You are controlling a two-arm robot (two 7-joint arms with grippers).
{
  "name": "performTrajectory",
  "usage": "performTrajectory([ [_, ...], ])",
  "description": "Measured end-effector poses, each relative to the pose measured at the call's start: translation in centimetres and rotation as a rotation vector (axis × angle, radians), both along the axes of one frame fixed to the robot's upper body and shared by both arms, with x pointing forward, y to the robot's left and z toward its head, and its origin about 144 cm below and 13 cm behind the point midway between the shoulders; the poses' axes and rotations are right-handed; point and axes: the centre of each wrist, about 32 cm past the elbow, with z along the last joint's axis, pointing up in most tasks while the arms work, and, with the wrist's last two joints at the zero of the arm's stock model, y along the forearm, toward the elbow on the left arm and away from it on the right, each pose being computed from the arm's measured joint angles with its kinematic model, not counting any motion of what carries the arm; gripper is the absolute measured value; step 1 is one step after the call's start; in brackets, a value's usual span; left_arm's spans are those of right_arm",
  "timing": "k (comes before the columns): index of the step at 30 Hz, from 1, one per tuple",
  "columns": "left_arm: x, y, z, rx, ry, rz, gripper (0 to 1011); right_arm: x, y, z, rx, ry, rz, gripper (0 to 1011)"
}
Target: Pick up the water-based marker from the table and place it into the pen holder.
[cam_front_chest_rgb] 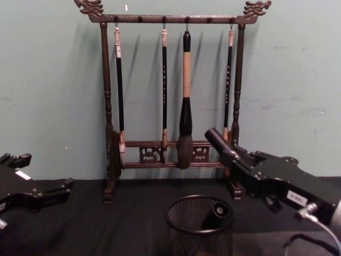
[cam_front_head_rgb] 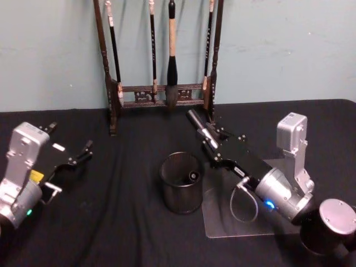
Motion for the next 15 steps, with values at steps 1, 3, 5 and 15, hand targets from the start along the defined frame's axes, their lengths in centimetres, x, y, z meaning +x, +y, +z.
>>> performTrajectory([
  [1, 0.0, 0.0, 0.0, 0.000, 0.000, 0.000, 1009, 0.3, 0.1, 0.0, 0.002, -0.004, 0.006, 214],
  [3, 0.0, 0.0, 0.0, 0.000, 0.000, 0.000, 1009, 0.5, 0.3, 0.1, 0.002, -0.007, 0.012, 214],
  [5, 0.0, 0.0, 0.0, 0.000, 0.000, 0.000, 1009, 0.8, 0.5, 0.1, 0.003, -0.012, 0.022, 214],
  [15, 0.0, 0.0, 0.0, 0.000, 0.000, 0.000, 1009, 2.3, 1.8, 0.4, -0.003, -0.026, 0.067, 214],
])
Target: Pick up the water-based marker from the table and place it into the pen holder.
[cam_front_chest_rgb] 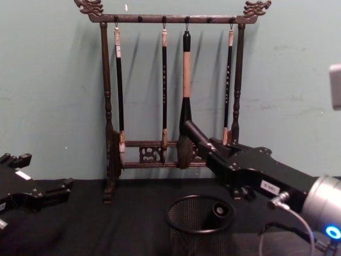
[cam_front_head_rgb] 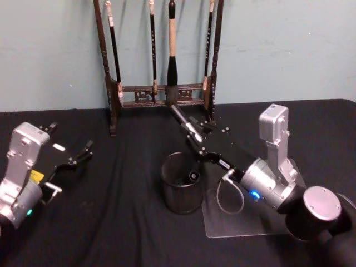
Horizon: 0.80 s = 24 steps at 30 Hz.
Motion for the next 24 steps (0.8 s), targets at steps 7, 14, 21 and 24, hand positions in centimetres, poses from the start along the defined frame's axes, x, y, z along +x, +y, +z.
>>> performTrajectory([
  [7, 0.0, 0.0, 0.0, 0.000, 0.000, 0.000, 1009, 0.9, 0.8, 0.2, -0.012, -0.007, 0.027, 214],
  [14, 0.0, 0.0, 0.0, 0.000, 0.000, 0.000, 1009, 1.5, 1.4, 0.2, -0.021, -0.007, 0.046, 214],
  [21, 0.0, 0.0, 0.0, 0.000, 0.000, 0.000, 1009, 1.9, 2.0, 0.1, -0.028, -0.006, 0.067, 214],
  [24, 0.0, 0.0, 0.0, 0.000, 0.000, 0.000, 1009, 1.9, 2.2, 0.1, -0.031, -0.007, 0.072, 214],
])
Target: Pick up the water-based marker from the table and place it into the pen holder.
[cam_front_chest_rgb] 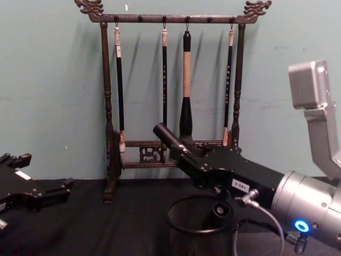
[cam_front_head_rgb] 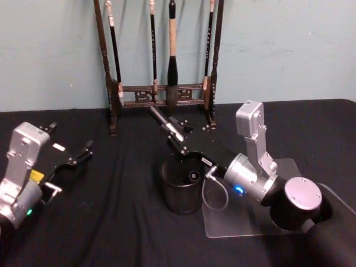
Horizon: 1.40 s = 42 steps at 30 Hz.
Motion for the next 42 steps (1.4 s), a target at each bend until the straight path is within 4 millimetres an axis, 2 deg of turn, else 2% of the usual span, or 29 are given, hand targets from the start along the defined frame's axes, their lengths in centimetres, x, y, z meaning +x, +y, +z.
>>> performTrajectory([
  [18, 0.00, 0.00, 0.00, 0.000, 0.000, 0.000, 1009, 0.12, 0.19, 0.05, -0.010, 0.000, 0.011, 222],
  [23, 0.00, 0.00, 0.00, 0.000, 0.000, 0.000, 1009, 0.11, 0.18, 0.05, -0.009, 0.001, 0.010, 340],
  [26, 0.00, 0.00, 0.00, 0.000, 0.000, 0.000, 1009, 0.11, 0.17, 0.04, -0.009, 0.001, 0.010, 482],
  [29, 0.00, 0.00, 0.00, 0.000, 0.000, 0.000, 1009, 0.10, 0.16, 0.04, -0.008, 0.001, 0.009, 540],
  [31, 0.00, 0.00, 0.00, 0.000, 0.000, 0.000, 1009, 0.10, 0.16, 0.03, -0.008, 0.002, 0.009, 626],
  [33, 0.00, 0.00, 0.00, 0.000, 0.000, 0.000, 1009, 0.10, 0.15, 0.03, -0.008, 0.002, 0.008, 668],
  [34, 0.00, 0.00, 0.00, 0.000, 0.000, 0.000, 1009, 0.10, 0.15, 0.03, -0.007, 0.002, 0.008, 726],
  [37, 0.00, 0.00, 0.00, 0.000, 0.000, 0.000, 1009, 0.09, 0.15, 0.03, -0.007, 0.002, 0.008, 785],
  [38, 0.00, 0.00, 0.00, 0.000, 0.000, 0.000, 1009, 0.09, 0.15, 0.02, -0.007, 0.002, 0.008, 838],
  [42, 0.00, 0.00, 0.00, 0.000, 0.000, 0.000, 1009, 0.09, 0.15, 0.04, -0.007, 0.001, 0.008, 941],
])
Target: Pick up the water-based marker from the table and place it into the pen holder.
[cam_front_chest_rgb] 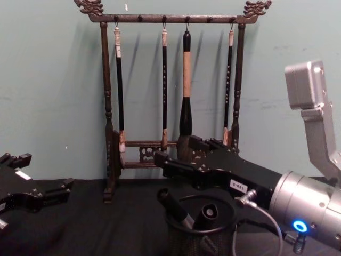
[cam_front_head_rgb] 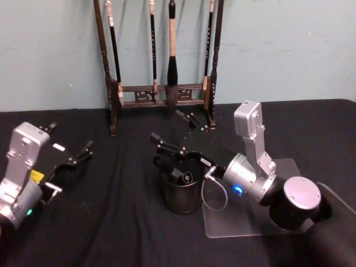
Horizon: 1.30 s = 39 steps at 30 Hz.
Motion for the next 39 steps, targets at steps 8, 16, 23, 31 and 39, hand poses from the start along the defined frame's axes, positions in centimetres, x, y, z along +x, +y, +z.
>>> performTrajectory([
  [8, 0.0, 0.0, 0.0, 0.000, 0.000, 0.000, 1009, 0.0, 0.0, 0.0, 0.000, -0.001, 0.000, 1002],
  [16, 0.0, 0.0, 0.0, 0.000, 0.000, 0.000, 1009, -0.5, -0.4, 0.3, 0.002, 0.006, -0.020, 1002],
  [23, 0.0, 0.0, 0.0, 0.000, 0.000, 0.000, 1009, -1.2, -1.0, 0.7, 0.007, 0.012, -0.059, 1002],
  [31, 0.0, 0.0, 0.0, 0.000, 0.000, 0.000, 1009, -2.4, -2.0, 1.2, 0.007, 0.022, -0.118, 1002],
  [39, 0.0, 0.0, 0.0, 0.000, 0.000, 0.000, 1009, -3.9, -3.3, 1.3, 0.006, 0.025, -0.174, 1002],
])
